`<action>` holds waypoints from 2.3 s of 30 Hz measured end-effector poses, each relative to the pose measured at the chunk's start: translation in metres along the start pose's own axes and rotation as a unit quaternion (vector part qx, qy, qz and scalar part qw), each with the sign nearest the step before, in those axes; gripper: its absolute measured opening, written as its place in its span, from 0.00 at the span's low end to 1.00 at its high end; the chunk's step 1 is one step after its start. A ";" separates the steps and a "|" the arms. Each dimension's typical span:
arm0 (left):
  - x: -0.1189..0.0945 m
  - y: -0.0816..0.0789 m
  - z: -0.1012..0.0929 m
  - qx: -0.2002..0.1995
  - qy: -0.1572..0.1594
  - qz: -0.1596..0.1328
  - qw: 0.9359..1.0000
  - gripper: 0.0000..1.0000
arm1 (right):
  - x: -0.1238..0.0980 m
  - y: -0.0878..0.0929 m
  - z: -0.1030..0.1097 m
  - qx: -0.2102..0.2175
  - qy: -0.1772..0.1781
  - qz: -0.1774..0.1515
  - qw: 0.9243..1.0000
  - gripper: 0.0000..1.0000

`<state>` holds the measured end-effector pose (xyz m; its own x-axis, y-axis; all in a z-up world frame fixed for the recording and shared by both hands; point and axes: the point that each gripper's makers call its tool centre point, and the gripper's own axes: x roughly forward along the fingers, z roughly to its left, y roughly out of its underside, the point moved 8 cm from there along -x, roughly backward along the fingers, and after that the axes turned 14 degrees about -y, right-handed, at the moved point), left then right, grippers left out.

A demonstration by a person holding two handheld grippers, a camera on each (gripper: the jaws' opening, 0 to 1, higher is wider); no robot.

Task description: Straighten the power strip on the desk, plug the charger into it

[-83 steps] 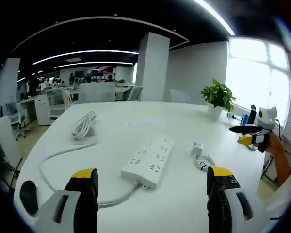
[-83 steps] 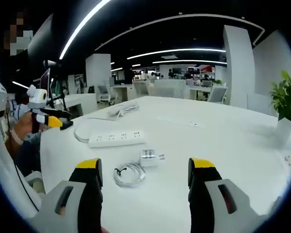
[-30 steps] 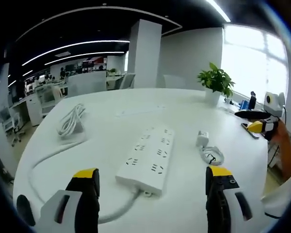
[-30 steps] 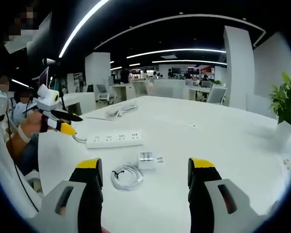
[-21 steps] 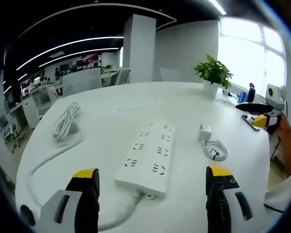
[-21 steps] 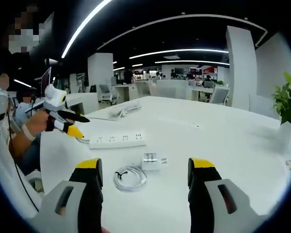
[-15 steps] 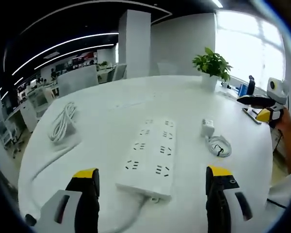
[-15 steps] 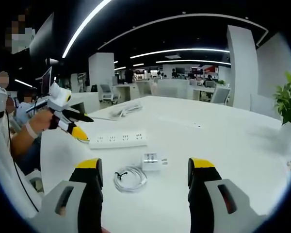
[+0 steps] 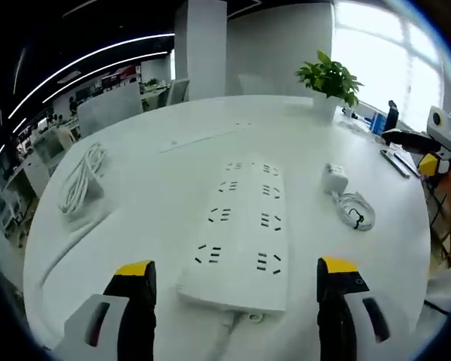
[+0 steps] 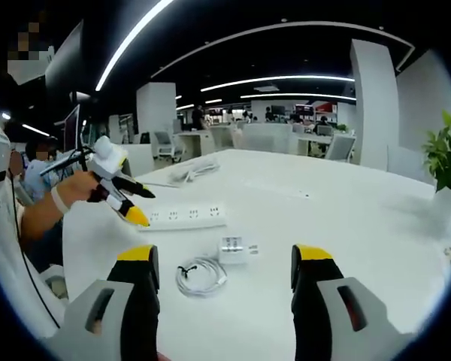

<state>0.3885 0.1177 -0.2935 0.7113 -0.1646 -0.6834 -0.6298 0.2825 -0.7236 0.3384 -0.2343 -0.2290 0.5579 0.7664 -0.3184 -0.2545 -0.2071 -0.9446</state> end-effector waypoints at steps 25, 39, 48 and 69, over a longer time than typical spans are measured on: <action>0.027 -0.001 0.000 0.061 0.021 0.077 0.995 0.79 | 0.008 -0.001 0.003 -0.003 -0.009 0.007 1.000 0.70; 0.025 -0.008 -0.005 0.091 0.021 0.114 0.989 0.72 | 0.005 0.002 0.004 -0.001 -0.010 0.002 1.000 0.70; 0.023 -0.008 -0.011 0.101 0.028 0.121 0.987 0.71 | 0.012 -0.003 0.005 -0.010 -0.026 0.002 1.000 0.70; 0.020 -0.006 -0.012 0.115 0.044 0.113 0.986 0.71 | 0.063 -0.066 0.022 -0.187 -0.148 0.054 0.970 0.68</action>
<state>0.4022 0.1011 -0.3041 0.5249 -0.1503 -0.8378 -0.6744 0.5271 -0.5171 0.3725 -0.1589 -0.1852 0.2779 0.8576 -0.4328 0.0369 -0.4597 -0.8873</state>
